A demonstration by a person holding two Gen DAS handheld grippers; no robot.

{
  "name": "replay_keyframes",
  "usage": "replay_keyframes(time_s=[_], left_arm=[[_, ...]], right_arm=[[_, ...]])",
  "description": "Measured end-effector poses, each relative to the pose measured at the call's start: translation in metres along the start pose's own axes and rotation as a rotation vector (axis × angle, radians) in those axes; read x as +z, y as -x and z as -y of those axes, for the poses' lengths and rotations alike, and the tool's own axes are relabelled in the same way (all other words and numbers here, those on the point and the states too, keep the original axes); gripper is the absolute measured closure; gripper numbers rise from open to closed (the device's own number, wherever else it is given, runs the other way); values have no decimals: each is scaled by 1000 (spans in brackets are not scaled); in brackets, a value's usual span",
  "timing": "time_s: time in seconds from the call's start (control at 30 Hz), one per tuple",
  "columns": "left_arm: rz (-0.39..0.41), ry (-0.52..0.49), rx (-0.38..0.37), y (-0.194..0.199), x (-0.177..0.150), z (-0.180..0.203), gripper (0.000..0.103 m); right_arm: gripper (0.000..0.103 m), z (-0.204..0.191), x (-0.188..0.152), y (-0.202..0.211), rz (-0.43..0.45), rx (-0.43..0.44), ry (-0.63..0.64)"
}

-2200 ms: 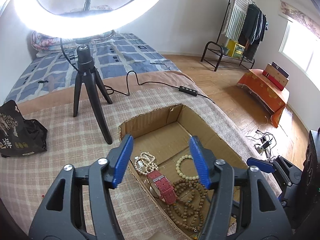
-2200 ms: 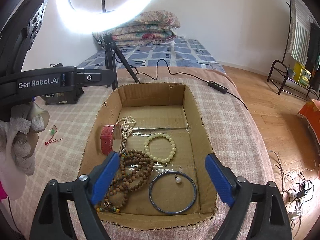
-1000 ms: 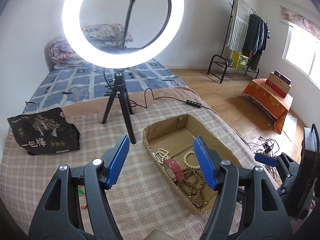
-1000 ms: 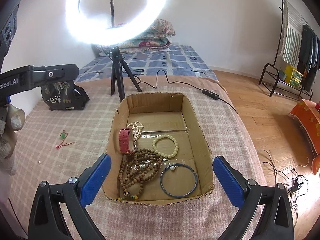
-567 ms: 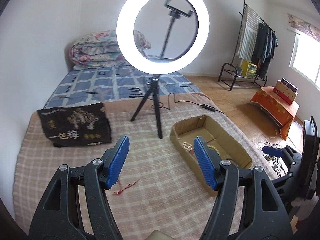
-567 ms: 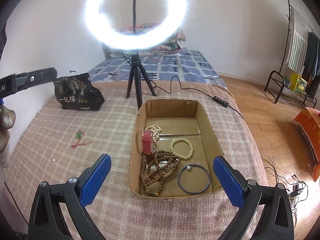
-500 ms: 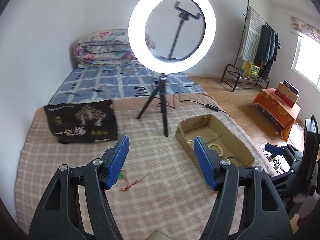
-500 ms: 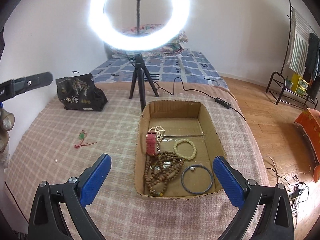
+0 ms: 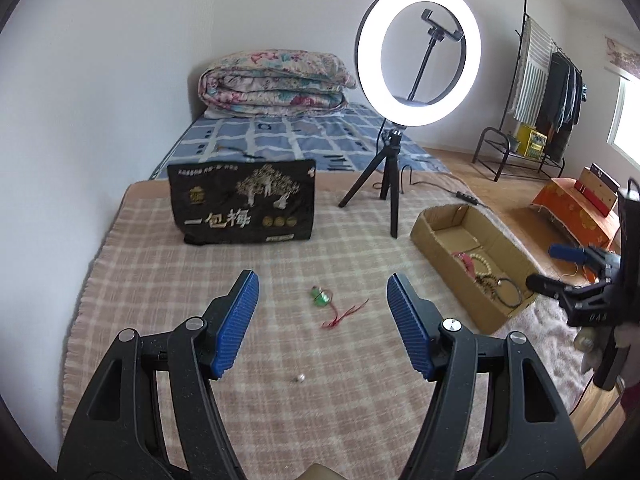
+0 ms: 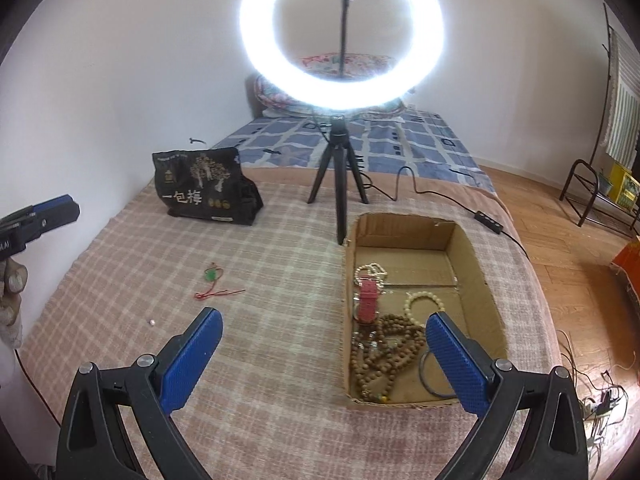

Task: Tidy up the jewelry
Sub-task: 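Close the left tool on the last loose pearl while the right tool grips the green pendant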

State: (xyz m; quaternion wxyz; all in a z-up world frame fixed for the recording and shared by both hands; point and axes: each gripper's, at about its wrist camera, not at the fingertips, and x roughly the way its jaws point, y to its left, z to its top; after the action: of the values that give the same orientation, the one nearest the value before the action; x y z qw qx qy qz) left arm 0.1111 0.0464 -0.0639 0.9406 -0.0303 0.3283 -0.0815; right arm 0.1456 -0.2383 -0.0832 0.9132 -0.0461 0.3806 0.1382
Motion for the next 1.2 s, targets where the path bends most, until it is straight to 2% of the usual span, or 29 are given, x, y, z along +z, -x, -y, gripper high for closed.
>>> replay_keyframes(time_s=[0.2,0.33,0.43,0.53,0.67,0.8,0.93,1.1,1.2], left_arm=[[-48,37,3,-10,-35,-21,34],[-86,51,-14,-22,-56,-28,36],[-116,46,-27,-31,-68,-29,48],[-141,39,-48,-42,-76,-28,49],[-178,16,-69,-57,-88,-25,65],[-206,-2,-87,-72,-95,-26,65],[-233,-40,-90,-86,-100,-24,72],[-253,-72,-93,-103,-106,-24,72],[-268,-83,-91,-111,-110,-23,80]], right_arm=[[3,-25,8,-20,-12,39,40],[9,-38,12,-38,-29,75,49],[14,-48,15,-56,-49,114,59],[17,-59,16,-73,-67,135,76],[25,-71,16,-99,-101,169,91],[31,-79,15,-126,-138,204,95],[39,-86,13,-151,-168,233,97],[46,-95,9,-181,-203,261,98],[49,-100,7,-192,-213,269,100]])
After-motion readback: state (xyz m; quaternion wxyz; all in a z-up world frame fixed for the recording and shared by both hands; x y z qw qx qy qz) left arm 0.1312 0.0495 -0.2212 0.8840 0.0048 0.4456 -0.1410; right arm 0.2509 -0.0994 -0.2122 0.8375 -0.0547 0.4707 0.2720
